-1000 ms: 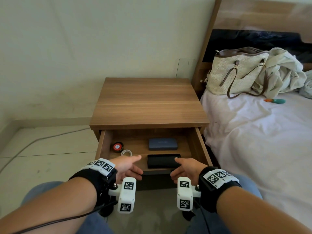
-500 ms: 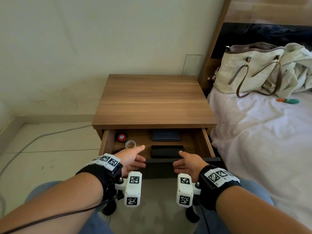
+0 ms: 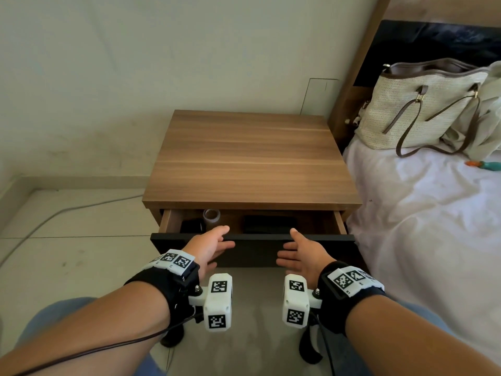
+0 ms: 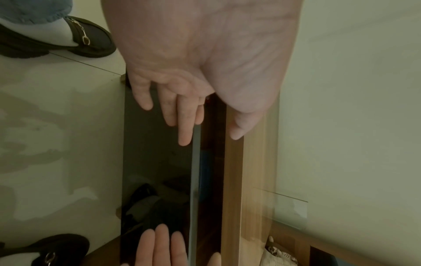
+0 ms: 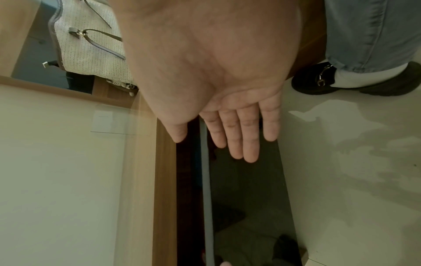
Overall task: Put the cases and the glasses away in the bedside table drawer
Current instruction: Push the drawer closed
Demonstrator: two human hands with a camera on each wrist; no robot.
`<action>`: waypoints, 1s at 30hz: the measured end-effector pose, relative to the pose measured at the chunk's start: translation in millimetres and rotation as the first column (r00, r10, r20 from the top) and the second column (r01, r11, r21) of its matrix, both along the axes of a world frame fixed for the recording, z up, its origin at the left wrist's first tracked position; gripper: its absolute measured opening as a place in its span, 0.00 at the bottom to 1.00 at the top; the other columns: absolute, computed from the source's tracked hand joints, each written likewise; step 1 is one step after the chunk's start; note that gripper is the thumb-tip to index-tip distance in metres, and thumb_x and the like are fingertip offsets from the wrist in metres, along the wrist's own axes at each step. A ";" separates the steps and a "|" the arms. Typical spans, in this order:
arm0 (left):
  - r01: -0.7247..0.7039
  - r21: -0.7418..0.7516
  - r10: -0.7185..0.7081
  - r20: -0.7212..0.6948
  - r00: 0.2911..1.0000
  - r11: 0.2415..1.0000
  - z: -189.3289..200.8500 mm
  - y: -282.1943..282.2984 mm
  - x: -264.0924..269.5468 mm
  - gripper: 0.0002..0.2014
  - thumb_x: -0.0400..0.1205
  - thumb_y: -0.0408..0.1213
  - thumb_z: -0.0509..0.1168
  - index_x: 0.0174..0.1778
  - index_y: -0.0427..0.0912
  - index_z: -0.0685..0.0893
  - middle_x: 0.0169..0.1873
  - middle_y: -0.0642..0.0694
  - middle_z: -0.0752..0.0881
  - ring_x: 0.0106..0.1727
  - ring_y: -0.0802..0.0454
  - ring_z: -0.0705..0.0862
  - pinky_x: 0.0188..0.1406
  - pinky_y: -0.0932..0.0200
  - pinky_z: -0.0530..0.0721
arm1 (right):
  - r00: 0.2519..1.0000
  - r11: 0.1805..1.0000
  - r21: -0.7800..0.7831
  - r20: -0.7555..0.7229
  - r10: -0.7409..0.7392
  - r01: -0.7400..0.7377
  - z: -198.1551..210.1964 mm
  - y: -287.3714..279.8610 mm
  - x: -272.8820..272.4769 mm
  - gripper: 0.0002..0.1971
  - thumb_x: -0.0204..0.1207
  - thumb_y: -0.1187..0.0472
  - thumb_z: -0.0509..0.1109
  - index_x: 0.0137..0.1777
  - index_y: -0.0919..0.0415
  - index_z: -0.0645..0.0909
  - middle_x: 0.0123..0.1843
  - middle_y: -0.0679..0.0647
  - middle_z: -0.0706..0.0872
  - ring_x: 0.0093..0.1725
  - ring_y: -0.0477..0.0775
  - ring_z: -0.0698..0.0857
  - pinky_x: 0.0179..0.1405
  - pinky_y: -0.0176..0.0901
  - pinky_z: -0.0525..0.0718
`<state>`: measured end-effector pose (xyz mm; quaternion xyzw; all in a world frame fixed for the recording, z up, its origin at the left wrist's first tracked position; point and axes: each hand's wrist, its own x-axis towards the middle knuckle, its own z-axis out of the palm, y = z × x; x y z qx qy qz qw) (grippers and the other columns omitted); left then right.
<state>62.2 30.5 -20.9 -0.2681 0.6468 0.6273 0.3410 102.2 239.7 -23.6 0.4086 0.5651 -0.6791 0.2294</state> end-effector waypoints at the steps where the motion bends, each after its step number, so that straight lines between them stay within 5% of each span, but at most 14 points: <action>1: -0.012 0.002 0.012 -0.013 1.000 1.000 -0.8 1.4 -1.7 0.26 0.83 0.52 0.62 0.73 0.40 0.73 0.60 0.47 0.90 0.77 0.50 0.74 0.80 0.44 0.63 | 1.000 1.000 -0.001 -0.006 -0.001 0.001 0.1 0.7 -3.3 0.32 0.83 0.41 0.55 0.77 0.65 0.69 0.73 0.65 0.79 0.69 0.63 0.81 0.73 0.61 0.72; 8: -0.054 0.022 0.055 -0.007 0.998 0.998 -3.8 8.3 -17.5 0.28 0.83 0.56 0.61 0.72 0.39 0.73 0.63 0.47 0.89 0.77 0.50 0.73 0.80 0.45 0.62 | 0.999 0.999 -0.012 -0.018 -0.032 0.031 -1.7 4.6 -31.4 0.37 0.80 0.37 0.57 0.75 0.69 0.70 0.70 0.65 0.81 0.66 0.62 0.83 0.70 0.60 0.75; 17: -0.110 0.044 0.109 0.017 0.994 0.993 -13.1 8.8 -44.8 0.31 0.80 0.63 0.61 0.64 0.38 0.76 0.56 0.41 0.91 0.71 0.47 0.80 0.78 0.44 0.68 | 1.000 0.998 0.051 -0.002 -0.027 0.027 -8.9 10.4 -58.7 0.38 0.75 0.29 0.56 0.61 0.67 0.77 0.52 0.61 0.87 0.58 0.61 0.87 0.60 0.57 0.79; 23: -0.150 0.054 0.149 0.018 0.989 0.987 -15.5 12.6 -59.4 0.27 0.81 0.63 0.60 0.58 0.41 0.77 0.55 0.42 0.92 0.69 0.48 0.82 0.77 0.45 0.69 | 0.999 0.998 0.050 -0.006 -0.045 0.045 -12.8 14.5 -74.4 0.37 0.75 0.30 0.55 0.59 0.67 0.78 0.53 0.62 0.87 0.57 0.63 0.87 0.68 0.62 0.79; 30: -0.180 0.066 0.180 0.009 0.984 0.982 -18.7 15.1 -70.4 0.22 0.82 0.60 0.61 0.55 0.43 0.77 0.54 0.45 0.92 0.66 0.49 0.83 0.72 0.47 0.71 | 0.996 0.996 0.013 -0.026 -0.087 0.088 -12.3 14.6 -84.7 0.35 0.77 0.33 0.56 0.62 0.67 0.78 0.57 0.63 0.86 0.57 0.62 0.86 0.63 0.60 0.78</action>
